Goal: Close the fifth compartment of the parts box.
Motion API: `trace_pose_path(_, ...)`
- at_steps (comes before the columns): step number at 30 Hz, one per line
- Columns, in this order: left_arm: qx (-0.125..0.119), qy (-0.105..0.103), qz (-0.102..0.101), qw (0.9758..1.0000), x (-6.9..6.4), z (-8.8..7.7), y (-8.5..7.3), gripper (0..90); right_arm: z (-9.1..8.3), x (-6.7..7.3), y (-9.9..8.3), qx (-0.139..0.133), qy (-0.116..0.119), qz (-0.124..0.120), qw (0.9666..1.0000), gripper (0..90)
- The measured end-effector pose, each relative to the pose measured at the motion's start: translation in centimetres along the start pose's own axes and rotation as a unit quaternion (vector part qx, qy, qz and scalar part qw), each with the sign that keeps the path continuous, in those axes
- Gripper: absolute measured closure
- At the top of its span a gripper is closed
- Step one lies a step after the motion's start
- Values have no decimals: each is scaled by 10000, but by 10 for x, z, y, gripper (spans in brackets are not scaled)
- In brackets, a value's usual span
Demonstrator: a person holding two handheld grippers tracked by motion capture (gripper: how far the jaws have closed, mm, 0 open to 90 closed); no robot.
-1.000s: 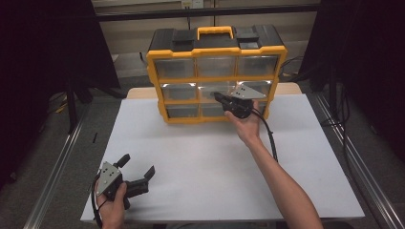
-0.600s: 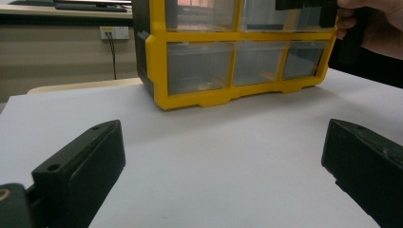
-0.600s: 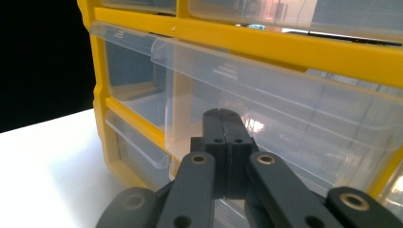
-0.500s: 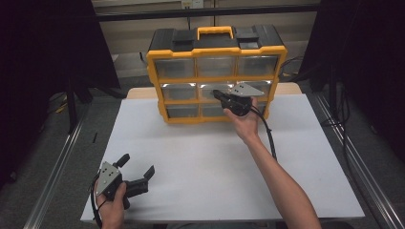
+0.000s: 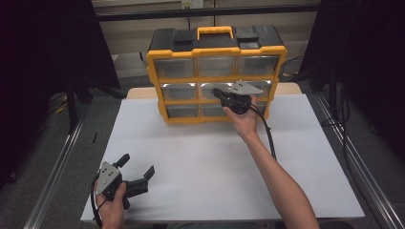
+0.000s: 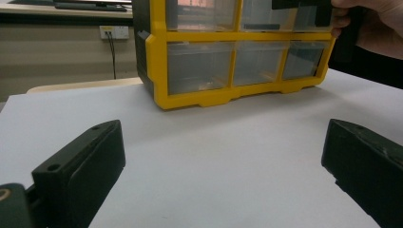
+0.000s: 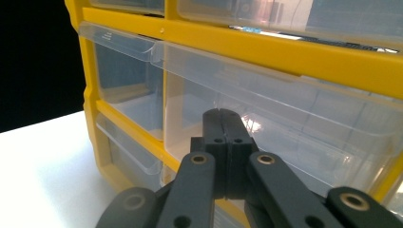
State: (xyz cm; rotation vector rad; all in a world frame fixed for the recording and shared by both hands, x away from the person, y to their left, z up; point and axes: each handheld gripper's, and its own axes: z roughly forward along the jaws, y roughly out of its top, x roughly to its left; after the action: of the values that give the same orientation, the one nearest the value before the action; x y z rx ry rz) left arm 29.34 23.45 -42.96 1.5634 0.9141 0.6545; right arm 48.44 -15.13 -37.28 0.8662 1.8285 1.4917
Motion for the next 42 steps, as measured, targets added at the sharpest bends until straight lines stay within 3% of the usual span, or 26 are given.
trace_pose_path(19,-27,19,-8,10000,0,-2,0,9,4,-3,2,93,-220,-93,9997,900)
trace_pose_path(24,-3,4,17,10000,0,-2,-1,9,3,-3,2,91,-178,-5,9998,892)
trace_pose_path(33,-11,15,6,10000,0,-3,-1,9,-6,-1,-6,1,-10,270,9996,727)
trace_pose_path(42,2,52,17,10000,0,-3,-1,9,-22,1,-9,-9,-26,450,9990,405)
